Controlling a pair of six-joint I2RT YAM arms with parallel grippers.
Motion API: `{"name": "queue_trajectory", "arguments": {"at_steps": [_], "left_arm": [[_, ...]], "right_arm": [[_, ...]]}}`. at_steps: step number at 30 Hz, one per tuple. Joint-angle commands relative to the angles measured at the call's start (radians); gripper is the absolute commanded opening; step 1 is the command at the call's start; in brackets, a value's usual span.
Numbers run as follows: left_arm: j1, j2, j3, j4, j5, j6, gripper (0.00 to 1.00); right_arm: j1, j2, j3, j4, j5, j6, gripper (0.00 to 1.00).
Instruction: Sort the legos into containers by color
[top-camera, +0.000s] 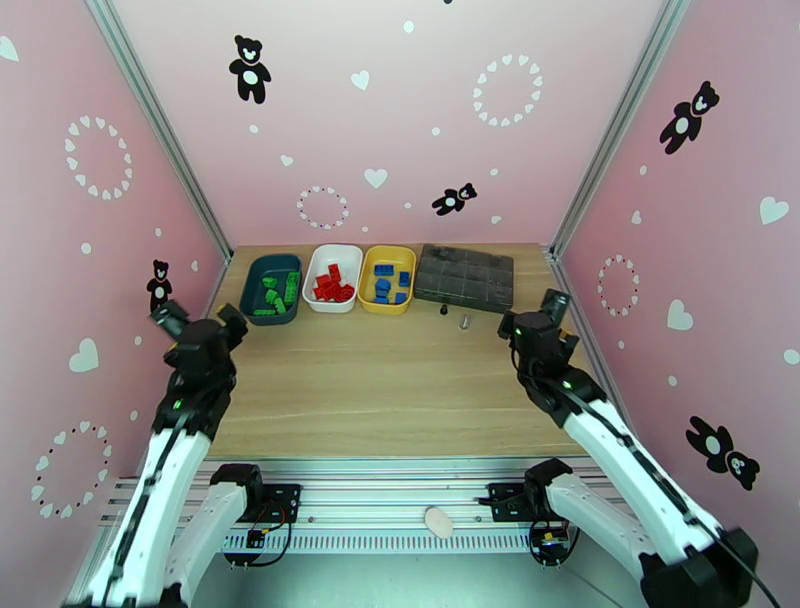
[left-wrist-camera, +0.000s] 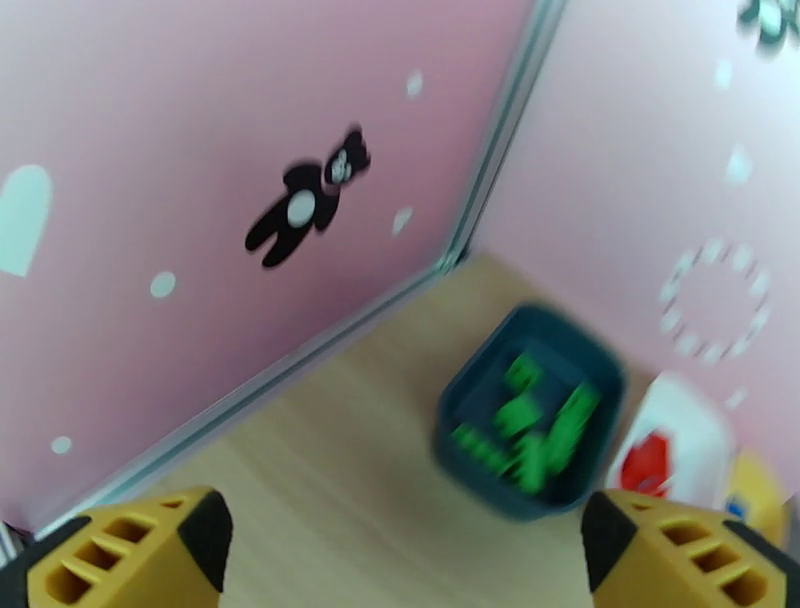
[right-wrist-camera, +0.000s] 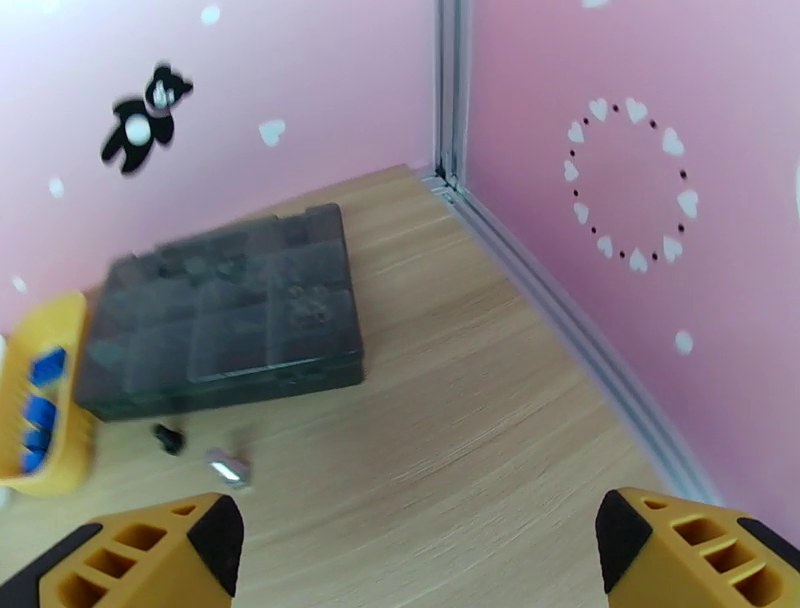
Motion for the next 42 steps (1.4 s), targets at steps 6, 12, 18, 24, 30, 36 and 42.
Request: {"name": "queue_trajectory", "arguments": {"at_steps": [6, 12, 18, 24, 30, 36, 42], "left_arm": [[-0.009, 0.142, -0.171, 0.277, -0.001, 0.177, 0.98], [-0.008, 0.324, -0.184, 0.474, 0.024, 0.175, 0.98], [-0.009, 0.459, -0.182, 0.704, 0.114, 0.223, 0.99], [-0.018, 0.518, -0.164, 0.793, 0.217, 0.298, 0.98], [-0.011, 0.464, -0.349, 0.938, 0.157, 0.205, 0.98], [-0.013, 0.559, -0.259, 0.905, 0.277, 0.29, 0.97], [-0.026, 0.653, -0.294, 1.083, 0.243, 0.326, 0.98]], "right_arm": [[-0.089, 0.187, -0.151, 0.32, -0.014, -0.158, 0.99], [-0.178, 0.317, -0.148, 0.479, -0.073, -0.22, 0.99], [-0.267, 0.399, -0.181, 0.655, -0.173, -0.254, 0.99], [-0.305, 0.475, -0.264, 0.876, -0.327, -0.259, 0.99], [-0.293, 0.525, -0.341, 1.064, -0.515, -0.357, 0.99], [-0.274, 0.552, -0.321, 1.051, -0.509, -0.377, 0.99], [-0.274, 0.556, -0.327, 1.073, -0.51, -0.38, 0.99]]}}
